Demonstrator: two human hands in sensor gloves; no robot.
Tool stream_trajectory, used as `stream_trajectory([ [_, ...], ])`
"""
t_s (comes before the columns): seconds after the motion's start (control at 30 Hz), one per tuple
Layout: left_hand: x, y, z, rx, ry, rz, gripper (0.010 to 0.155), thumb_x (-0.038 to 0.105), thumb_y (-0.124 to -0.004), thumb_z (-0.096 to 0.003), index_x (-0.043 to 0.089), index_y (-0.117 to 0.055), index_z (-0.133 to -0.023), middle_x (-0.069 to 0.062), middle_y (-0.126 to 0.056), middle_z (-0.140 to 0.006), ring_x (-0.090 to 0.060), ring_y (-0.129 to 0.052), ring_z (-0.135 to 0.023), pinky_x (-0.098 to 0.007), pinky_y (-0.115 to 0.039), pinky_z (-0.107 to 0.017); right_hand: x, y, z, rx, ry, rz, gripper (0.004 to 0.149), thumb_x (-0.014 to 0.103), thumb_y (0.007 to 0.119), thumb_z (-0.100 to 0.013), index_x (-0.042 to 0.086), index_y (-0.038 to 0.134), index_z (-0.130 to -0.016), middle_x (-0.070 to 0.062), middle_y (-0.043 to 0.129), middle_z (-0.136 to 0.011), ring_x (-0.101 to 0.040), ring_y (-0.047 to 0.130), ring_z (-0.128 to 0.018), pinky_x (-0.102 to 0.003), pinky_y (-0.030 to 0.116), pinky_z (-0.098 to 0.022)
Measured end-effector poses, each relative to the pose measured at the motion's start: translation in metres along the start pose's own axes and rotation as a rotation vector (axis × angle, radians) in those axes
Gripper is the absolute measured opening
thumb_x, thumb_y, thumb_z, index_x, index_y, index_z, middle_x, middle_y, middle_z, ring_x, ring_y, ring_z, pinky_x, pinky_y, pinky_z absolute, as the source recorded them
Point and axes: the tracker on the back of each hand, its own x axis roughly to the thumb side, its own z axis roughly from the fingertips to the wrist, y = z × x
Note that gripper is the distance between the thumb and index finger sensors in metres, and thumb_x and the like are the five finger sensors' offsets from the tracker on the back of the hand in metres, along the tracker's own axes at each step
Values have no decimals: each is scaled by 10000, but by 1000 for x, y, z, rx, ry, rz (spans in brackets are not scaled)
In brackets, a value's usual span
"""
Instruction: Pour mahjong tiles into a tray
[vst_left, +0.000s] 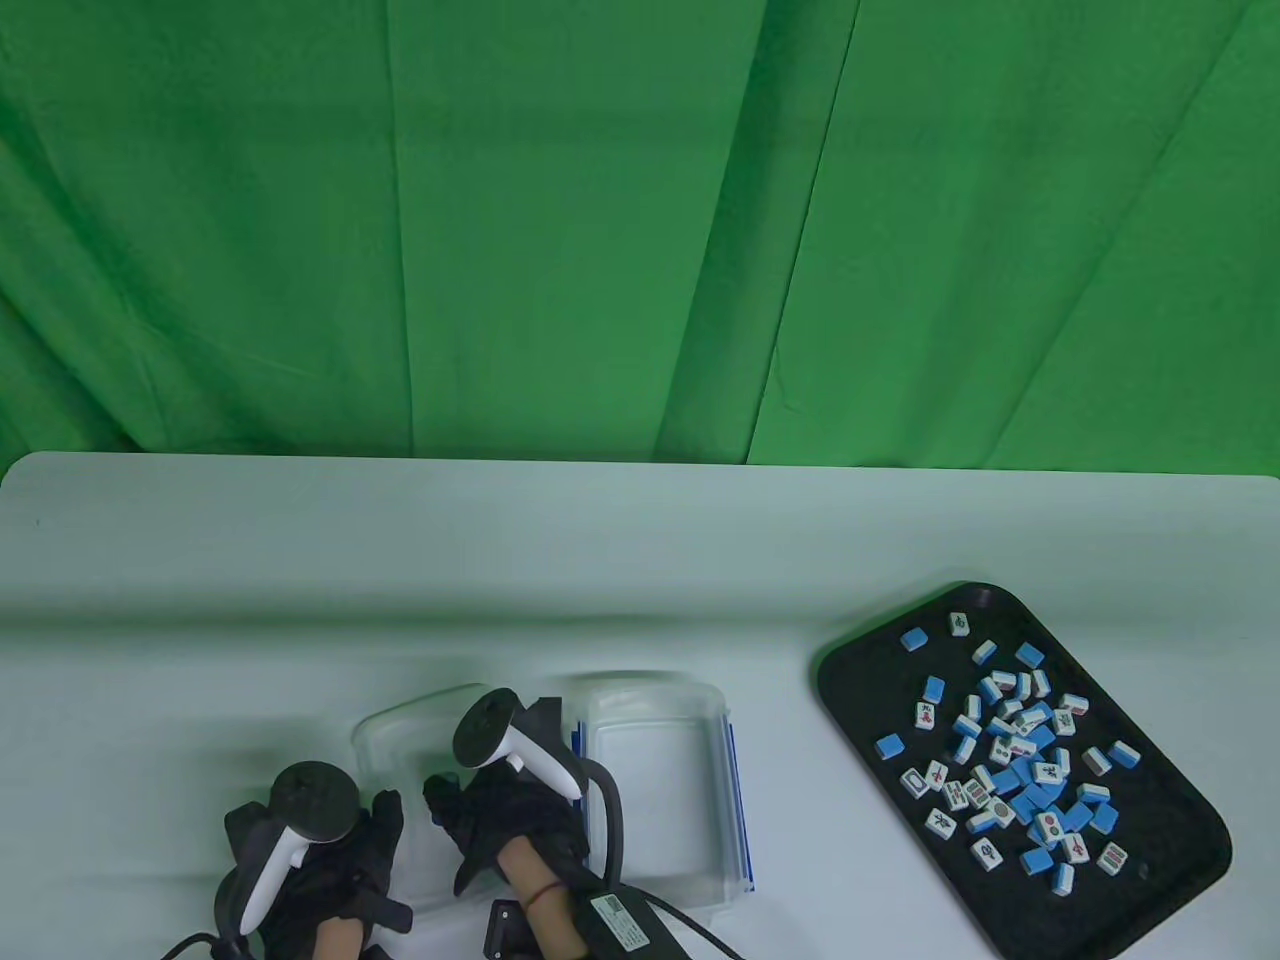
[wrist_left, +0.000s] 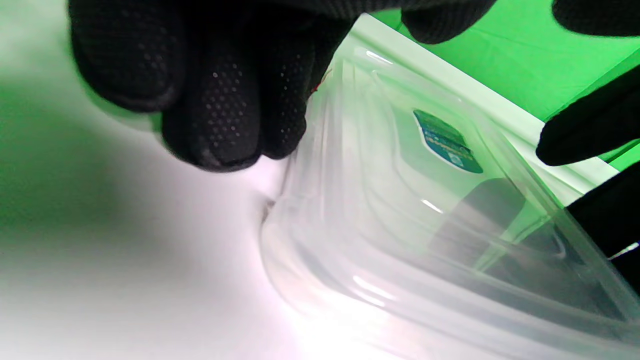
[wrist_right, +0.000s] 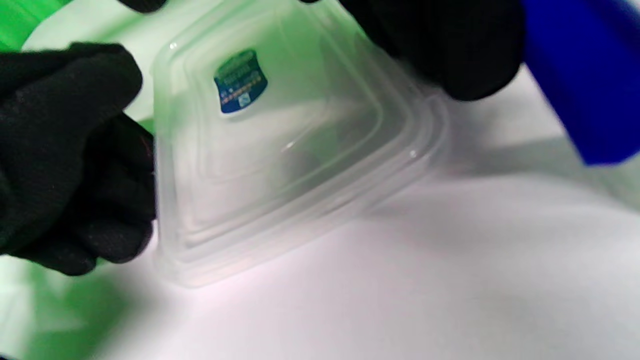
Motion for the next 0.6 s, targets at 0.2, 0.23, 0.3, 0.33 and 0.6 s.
stream_trajectory([
  [0.2,-1,0,0,-6,3,19,713,487,-502,-673,-103,-736,-997,-235,-983,-689,-345,-1034,-500,-514,-821,-391,-3,-10,8,-79,8,-30,899,622,448,-693,-50,112,-1187,-417,410,-1168,-629,655,-939,-688,656,-680],
  [0.23,-1,0,0,-6,4,21,715,487,-502,-672,-106,-736,-996,-234,-982,-690,-344,-1034,-500,-514,-822,-391,-3,-11,10,-102,7,-26,901,623,452,-692,-51,117,-1188,-405,434,-1164,-617,672,-930,-677,662,-681],
  [0.3,-1,0,0,-5,5,20,716,488,-500,-673,-106,-730,-1000,-234,-980,-694,-344,-1033,-504,-515,-821,-393,-2,-15,14,-118,14,-7,905,625,459,-691,-66,157,-1191,-398,433,-1172,-566,717,-899,-623,695,-664],
  [0.33,-1,0,1,-8,5,21,718,489,-499,-673,-105,-724,-1006,-237,-978,-700,-349,-1031,-510,-517,-819,-397,-1,-17,16,-128,19,3,908,626,460,-691,-76,172,-1189,-403,438,-1172,-536,740,-880,-594,708,-655],
  [0.6,-2,0,1,-7,6,19,715,493,-492,-674,-89,-706,-1031,-234,-976,-718,-356,-1027,-525,-521,-814,-407,4,-24,30,-136,-66,-72,796,562,581,-704,-10,338,-1201,-142,770,-971,-214,906,-637,-344,829,-506],
])
